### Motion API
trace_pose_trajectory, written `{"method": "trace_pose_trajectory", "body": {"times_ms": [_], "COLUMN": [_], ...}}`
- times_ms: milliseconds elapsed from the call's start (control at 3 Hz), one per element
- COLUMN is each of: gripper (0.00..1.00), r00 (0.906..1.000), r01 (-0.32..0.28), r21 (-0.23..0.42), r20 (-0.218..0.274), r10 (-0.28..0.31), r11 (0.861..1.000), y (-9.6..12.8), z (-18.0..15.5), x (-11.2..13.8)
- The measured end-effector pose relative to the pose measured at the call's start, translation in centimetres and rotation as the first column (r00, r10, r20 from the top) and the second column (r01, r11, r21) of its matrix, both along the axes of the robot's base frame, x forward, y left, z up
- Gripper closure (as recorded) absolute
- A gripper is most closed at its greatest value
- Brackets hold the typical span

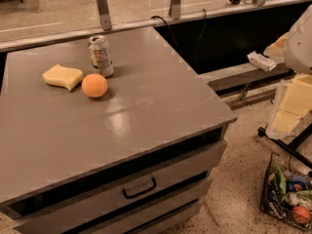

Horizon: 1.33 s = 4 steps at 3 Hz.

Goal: Pick orange

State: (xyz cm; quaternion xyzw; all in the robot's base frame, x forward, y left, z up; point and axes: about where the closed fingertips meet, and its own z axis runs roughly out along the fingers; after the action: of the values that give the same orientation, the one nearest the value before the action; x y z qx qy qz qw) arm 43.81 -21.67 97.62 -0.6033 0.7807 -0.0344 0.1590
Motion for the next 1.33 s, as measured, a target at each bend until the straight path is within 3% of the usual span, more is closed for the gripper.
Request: {"method": "trace_pose_trajectory", "body": {"times_ms": [333, 667, 1000, 1333], "gripper": [0.00, 0.00, 0.00, 0.00], "r00": [0.9998, 0.9974, 0.9905, 0.9833], "r01": [-0.001, -0.022, -0.071, -0.110], "r21": [0.011, 0.083, 0.206, 0.323], "r20": [0.019, 0.069, 0.130, 0.173], "r10": [0.001, 0.016, 0.045, 0.055], "r11": [1.000, 0.996, 0.976, 0.940], "y": [0.1, 1.1, 4.1, 8.0], "z": [0.3, 0.5, 0.5, 0.2], "x": [0.5, 3.1, 7.2, 11.0]}}
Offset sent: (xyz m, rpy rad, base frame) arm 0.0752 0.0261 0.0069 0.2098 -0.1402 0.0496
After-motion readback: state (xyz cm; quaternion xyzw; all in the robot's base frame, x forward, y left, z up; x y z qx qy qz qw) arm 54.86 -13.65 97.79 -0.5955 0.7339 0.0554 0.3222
